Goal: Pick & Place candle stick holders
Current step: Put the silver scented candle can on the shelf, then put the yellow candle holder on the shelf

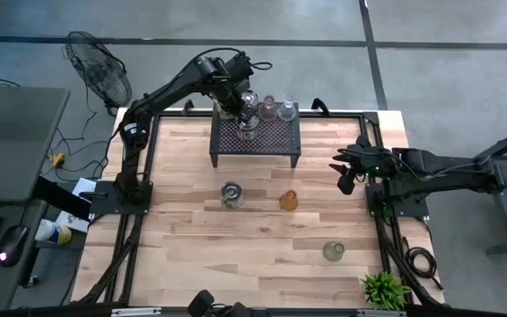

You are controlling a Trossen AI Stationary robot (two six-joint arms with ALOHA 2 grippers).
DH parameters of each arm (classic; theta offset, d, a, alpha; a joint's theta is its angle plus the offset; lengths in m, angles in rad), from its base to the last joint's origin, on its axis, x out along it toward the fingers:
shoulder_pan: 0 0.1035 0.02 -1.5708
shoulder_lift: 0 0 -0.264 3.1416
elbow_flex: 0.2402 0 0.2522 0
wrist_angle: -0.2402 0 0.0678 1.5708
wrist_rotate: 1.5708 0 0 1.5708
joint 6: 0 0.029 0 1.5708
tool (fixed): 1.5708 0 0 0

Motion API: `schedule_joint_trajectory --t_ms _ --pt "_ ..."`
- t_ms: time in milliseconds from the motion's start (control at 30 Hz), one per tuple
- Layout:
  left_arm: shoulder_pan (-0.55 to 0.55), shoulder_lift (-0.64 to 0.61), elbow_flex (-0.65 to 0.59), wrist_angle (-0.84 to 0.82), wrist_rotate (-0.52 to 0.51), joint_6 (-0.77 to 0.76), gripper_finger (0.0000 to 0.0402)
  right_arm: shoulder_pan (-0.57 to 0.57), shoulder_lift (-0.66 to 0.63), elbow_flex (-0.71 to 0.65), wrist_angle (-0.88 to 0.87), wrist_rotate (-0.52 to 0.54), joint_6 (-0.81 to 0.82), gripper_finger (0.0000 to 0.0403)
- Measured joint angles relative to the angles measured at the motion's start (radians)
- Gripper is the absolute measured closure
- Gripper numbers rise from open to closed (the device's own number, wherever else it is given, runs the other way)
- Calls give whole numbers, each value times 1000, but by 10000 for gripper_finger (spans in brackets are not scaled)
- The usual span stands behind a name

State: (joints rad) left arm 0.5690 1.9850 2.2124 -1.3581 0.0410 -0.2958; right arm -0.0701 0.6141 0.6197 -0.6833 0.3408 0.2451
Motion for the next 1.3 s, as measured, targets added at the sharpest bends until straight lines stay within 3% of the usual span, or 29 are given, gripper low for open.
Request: schedule_joint_trajectory --t_ms 433,800,1067,1300 --pt "0 0 0 0 -10 37 395 0 0 0 0 -4 0 284" --pt "0 0 2 7 -9 38 312 0 0 0 0 -4 0 284" --pt "0 -25 2 9 -8 59 310 0 0 0 0 -15 0 284" --pt "0 -91 2 19 -109 58 309 0 0 0 1 -34 9 284"
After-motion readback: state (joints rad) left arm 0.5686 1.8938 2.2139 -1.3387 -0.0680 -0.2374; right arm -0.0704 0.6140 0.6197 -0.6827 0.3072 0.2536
